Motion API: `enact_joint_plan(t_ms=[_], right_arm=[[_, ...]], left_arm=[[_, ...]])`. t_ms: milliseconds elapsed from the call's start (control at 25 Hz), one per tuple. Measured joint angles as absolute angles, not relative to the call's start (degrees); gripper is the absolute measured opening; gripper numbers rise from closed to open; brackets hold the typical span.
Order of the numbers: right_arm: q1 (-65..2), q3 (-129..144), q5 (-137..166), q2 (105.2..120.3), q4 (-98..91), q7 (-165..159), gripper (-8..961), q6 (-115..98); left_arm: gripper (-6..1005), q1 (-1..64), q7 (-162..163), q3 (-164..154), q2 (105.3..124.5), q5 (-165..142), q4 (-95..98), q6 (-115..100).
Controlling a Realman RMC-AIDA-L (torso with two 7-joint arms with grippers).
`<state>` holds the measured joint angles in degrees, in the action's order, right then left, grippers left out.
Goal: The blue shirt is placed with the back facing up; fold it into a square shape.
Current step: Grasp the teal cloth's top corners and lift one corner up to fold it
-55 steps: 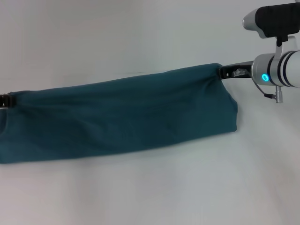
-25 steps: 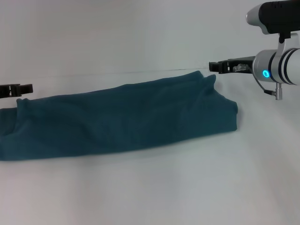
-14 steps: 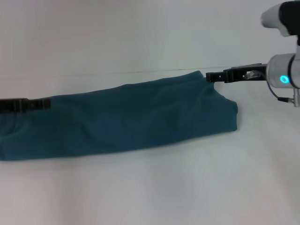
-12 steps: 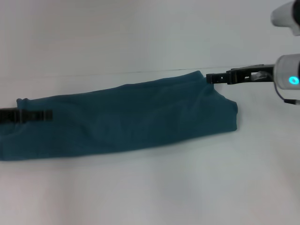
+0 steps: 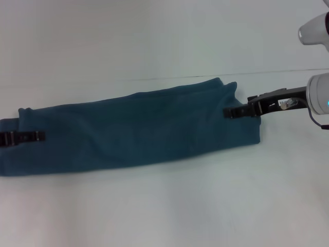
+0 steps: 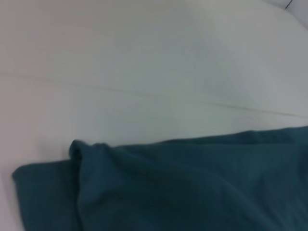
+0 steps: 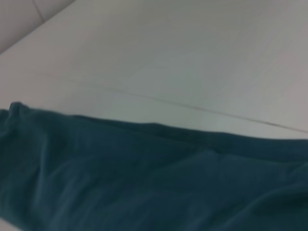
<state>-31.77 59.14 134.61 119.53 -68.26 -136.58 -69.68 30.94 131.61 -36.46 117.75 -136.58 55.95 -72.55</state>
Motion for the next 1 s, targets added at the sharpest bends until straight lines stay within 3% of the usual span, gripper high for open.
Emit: enact_joint_plan(t_ms=[1000], right_arm=[[-36.18,60.08,139.01,119.95,-67.90,-138.31,885,-75.74]], left_arm=[[934,30.89,138.11,-31.02,119.62,-153.18,62.52,-77.25]])
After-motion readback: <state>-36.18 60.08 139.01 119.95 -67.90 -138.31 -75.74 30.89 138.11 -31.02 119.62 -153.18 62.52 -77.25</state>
